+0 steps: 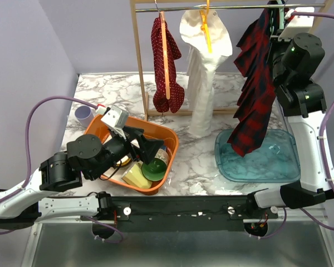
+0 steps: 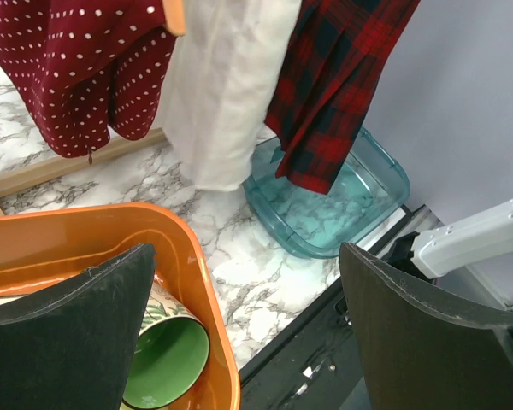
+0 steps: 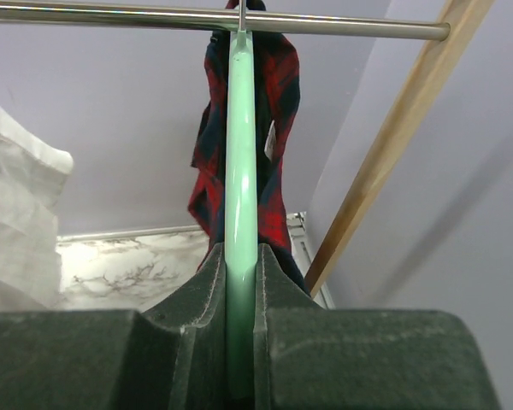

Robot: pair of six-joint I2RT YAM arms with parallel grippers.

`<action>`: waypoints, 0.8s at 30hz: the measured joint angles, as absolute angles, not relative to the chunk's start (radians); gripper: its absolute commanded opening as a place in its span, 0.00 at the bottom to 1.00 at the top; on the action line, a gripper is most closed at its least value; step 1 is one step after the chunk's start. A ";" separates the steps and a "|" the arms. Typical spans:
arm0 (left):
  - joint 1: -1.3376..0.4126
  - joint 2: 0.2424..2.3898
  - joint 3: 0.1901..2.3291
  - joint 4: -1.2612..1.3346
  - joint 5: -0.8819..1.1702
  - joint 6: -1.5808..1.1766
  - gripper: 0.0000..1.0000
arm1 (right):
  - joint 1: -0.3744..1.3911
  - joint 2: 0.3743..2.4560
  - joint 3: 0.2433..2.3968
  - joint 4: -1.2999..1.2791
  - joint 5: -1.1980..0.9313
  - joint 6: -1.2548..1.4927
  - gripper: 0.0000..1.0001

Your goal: Remove the skirt from the hanger

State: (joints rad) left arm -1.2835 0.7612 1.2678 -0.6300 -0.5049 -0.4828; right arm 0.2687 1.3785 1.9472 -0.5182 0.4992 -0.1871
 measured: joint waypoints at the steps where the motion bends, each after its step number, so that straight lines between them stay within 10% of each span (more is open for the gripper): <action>1: -1.283 0.761 1.268 -0.630 -0.505 -0.483 0.99 | 0.265 1.388 1.956 -0.518 0.493 -0.190 0.01; 24: -1.283 0.794 1.270 -0.629 -0.515 -0.455 0.99 | 0.253 1.217 1.757 -0.473 0.347 -0.136 0.01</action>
State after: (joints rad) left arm -1.2835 0.7944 1.2697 -0.6292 -0.5152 -0.4549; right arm 0.2535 1.2175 1.7565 -0.4728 0.3466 -0.1356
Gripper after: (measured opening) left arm 0.988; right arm 0.185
